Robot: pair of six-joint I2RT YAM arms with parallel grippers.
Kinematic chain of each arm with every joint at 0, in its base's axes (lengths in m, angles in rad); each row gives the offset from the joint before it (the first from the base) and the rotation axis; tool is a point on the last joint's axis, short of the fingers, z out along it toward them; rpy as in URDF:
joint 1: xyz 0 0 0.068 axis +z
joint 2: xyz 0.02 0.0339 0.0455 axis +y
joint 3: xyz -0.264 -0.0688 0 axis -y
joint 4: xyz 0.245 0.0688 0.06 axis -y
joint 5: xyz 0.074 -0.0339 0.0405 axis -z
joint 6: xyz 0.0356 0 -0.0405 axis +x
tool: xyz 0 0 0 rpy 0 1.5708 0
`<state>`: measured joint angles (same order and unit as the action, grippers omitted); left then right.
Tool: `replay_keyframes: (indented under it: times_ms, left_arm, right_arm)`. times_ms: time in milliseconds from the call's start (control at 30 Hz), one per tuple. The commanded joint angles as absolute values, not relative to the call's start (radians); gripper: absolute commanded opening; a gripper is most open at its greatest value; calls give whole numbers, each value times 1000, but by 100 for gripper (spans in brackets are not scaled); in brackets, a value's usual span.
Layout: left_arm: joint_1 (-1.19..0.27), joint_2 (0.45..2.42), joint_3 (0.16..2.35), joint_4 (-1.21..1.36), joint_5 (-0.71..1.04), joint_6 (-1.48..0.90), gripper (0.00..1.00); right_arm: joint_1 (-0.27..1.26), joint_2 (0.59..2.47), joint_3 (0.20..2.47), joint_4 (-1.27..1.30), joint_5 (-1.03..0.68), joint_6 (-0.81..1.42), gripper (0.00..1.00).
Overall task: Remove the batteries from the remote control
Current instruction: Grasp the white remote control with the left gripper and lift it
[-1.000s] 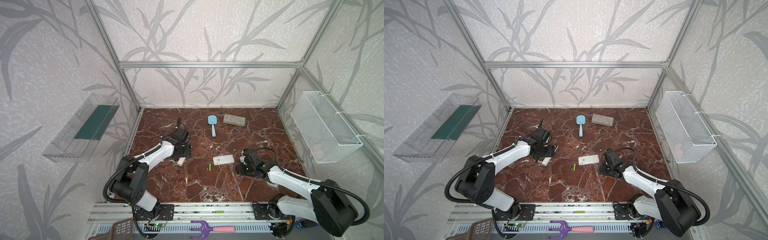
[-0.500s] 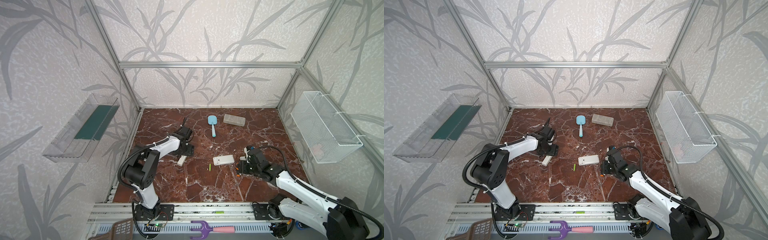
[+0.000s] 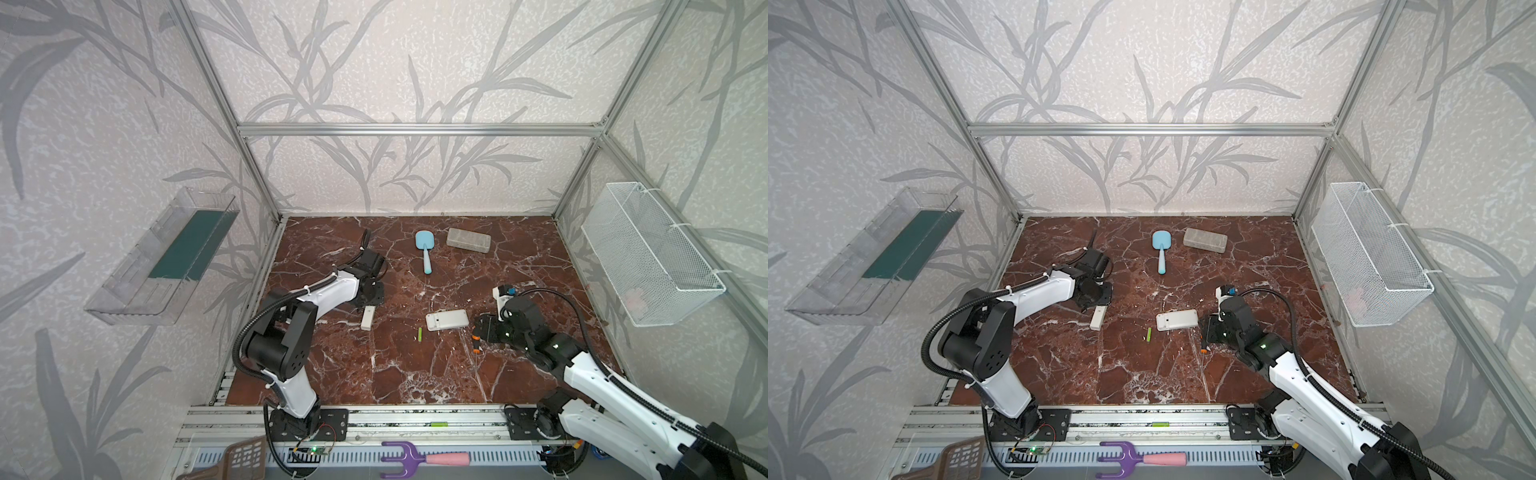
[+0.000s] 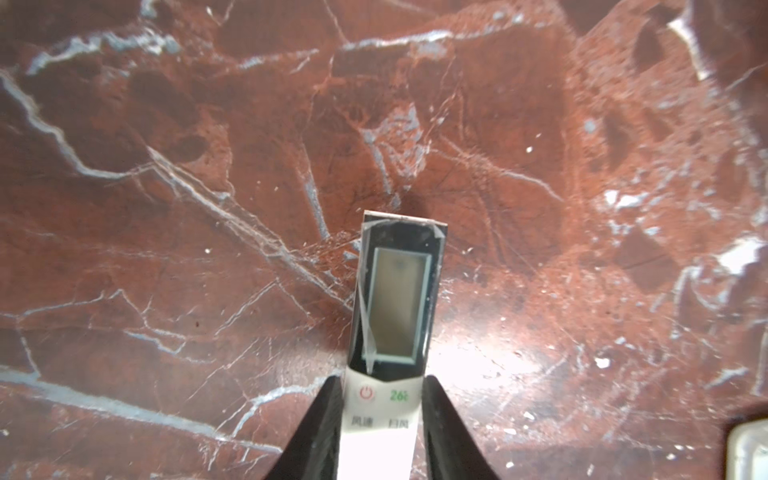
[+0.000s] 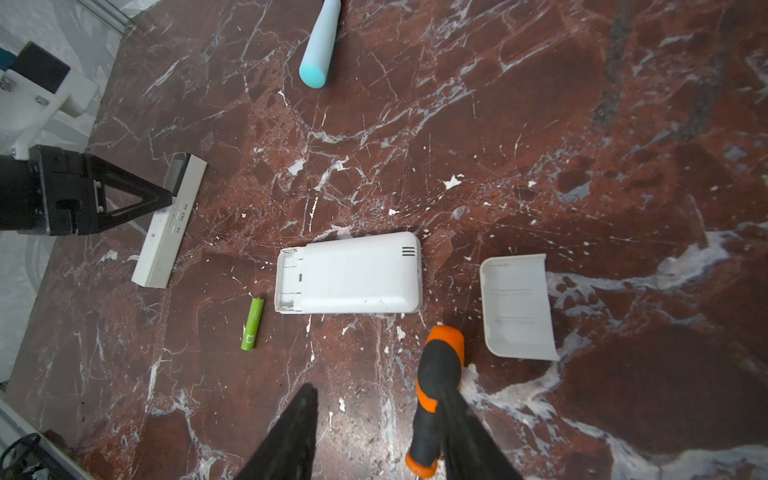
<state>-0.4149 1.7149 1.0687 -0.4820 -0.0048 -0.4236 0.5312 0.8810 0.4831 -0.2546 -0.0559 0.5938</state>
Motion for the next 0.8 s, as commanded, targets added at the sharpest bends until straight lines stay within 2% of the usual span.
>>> replay_keyframes:
  times_ms: [0, 133, 267, 367, 533, 767]
  left_arm:
    - [-411, 1671, 1039, -460, 22, -448, 32]
    - [-411, 1646, 1007, -416, 41, -446, 33]
    - [-411, 1686, 1026, -450, 22, -437, 48]
    - [-410, 1713, 1038, -475, -3, -429, 51]
    - [-409, 1742, 1030, -463, -12, -421, 51]
    - [-409, 1751, 1012, -427, 1, -432, 38]
  right_arm:
    - [535, 910, 535, -180, -75, 617, 49]
    - [535, 963, 565, -135, -79, 629, 49]
    - [541, 1005, 584, -113, -96, 631, 49]
    - [548, 1011, 582, -105, -94, 658, 49]
    - [555, 1007, 574, -101, -87, 669, 49]
    - [557, 1012, 580, -102, -81, 666, 49]
